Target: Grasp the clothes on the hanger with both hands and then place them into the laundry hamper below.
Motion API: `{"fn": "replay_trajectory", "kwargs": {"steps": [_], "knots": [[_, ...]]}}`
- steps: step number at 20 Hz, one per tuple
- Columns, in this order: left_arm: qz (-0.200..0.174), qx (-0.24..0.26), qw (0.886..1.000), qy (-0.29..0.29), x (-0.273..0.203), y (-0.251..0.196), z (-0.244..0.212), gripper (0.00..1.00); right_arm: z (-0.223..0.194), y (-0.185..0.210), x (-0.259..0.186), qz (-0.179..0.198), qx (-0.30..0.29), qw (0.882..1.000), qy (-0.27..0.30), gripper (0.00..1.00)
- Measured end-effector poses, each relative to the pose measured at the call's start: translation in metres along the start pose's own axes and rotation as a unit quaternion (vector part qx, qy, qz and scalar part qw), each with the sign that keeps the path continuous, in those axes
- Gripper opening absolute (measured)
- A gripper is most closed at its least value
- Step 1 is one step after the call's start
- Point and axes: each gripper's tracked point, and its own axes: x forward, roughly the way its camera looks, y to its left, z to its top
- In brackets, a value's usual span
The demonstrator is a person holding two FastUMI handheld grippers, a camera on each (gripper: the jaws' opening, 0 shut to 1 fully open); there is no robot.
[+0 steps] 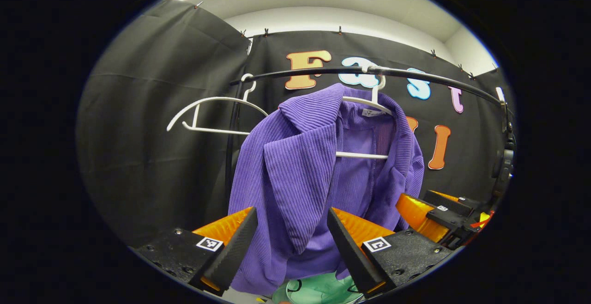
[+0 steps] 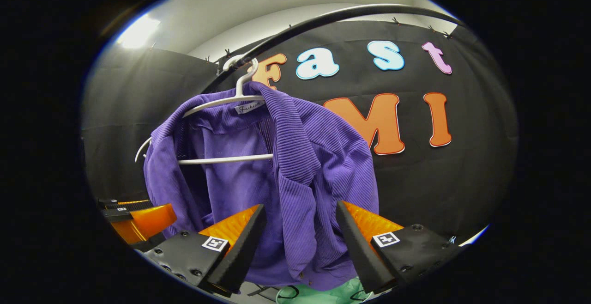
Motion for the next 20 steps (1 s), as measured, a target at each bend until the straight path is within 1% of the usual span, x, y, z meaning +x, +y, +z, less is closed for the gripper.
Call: {"fn": "replay_trajectory", "kwargs": {"steps": [1, 2, 3, 4, 5, 7, 8, 9, 13, 14, 15, 16, 17, 18, 19, 20], "knots": [[-0.003, 0.003, 1.0, -0.004, 0.005, 0.0, 0.002, 0.92, -0.001, 0.0, 0.006, -0.002, 0.005, 1.0, 0.001, 0.94], [-0.008, 0.008, 1.0, -0.005, 0.009, 0.0, 0.003, 0.92, -0.002, 0.001, 0.011, -0.002, 0.01, 1.0, 0.002, 0.98], [-0.023, 0.013, 1.0, -0.001, 0.013, -0.005, 0.002, 0.92, -0.004, 0.003, 0.016, -0.003, 0.015, 1.0, 0.004, 0.9], [-0.03, 0.014, 0.999, 0.003, 0.015, -0.008, 0.002, 0.99, -0.005, 0.003, 0.019, -0.005, 0.018, 1.0, 0.006, 0.96], [-0.03, 0.012, 0.999, 0.005, 0.019, -0.007, 0.003, 0.9, -0.003, 0.004, 0.02, -0.002, 0.021, 1.0, 0.005, 0.96], [-0.028, 0.009, 1.0, 0.002, 0.027, -0.004, 0.007, 0.9, -0.001, 0.006, 0.025, 0.001, 0.024, 1.0, 0.004, 0.66], [-0.029, 0.008, 1.0, -0.001, 0.032, -0.004, 0.009, 0.9, -0.001, 0.005, 0.028, 0.001, 0.025, 1.0, 0.007, 0.63], [-0.029, 0.01, 1.0, -0.004, 0.036, -0.003, 0.009, 0.89, -0.002, 0.006, 0.032, 0.002, 0.028, 1.0, 0.01, 0.7], [-0.024, 0.021, 0.999, -0.008, 0.049, -0.003, 0.009, 0.87, -0.008, 0.006, 0.043, 0.006, 0.048, 0.998, 0.03, 0.69], [-0.021, 0.022, 0.999, -0.01, 0.052, -0.003, 0.007, 0.93, -0.01, 0.005, 0.046, 0.006, 0.054, 0.998, 0.033, 0.56], [-0.02, 0.025, 0.999, -0.012, 0.055, -0.001, 0.007, 0.85, -0.011, 0.001, 0.046, 0.001, 0.058, 0.998, 0.038, 0.43], [-0.019, 0.03, 0.999, -0.014, 0.059, 0.001, 0.007, 0.8, -0.009, 0.002, 0.046, 0.005, 0.066, 0.997, 0.04, 0.29], [-0.017, 0.037, 0.999, -0.015, 0.061, 0.003, 0.006, 0.75, -0.008, 0.002, 0.047, 0.01, 0.074, 0.996, 0.045, 0.28], [-0.014, 0.043, 0.999, -0.015, 0.062, 0.005, 0.005, 0.7, -0.007, 0.003, 0.051, 0.018, 0.081, 0.995, 0.048, 0.24], [-0.029, 0.044, 0.998, -0.014, 0.064, 0.003, 0.006, 0.59, -0.003, 0.002, 0.042, 0.028, 0.098, 0.993, 0.055, 0.31], [-0.05, 0.044, 0.998, -0.008, 0.064, -0.005, 0.004, 0.47, -0.004, -0.001, 0.053, 0.039, 0.12, 0.99, 0.061, 0.21]]}}
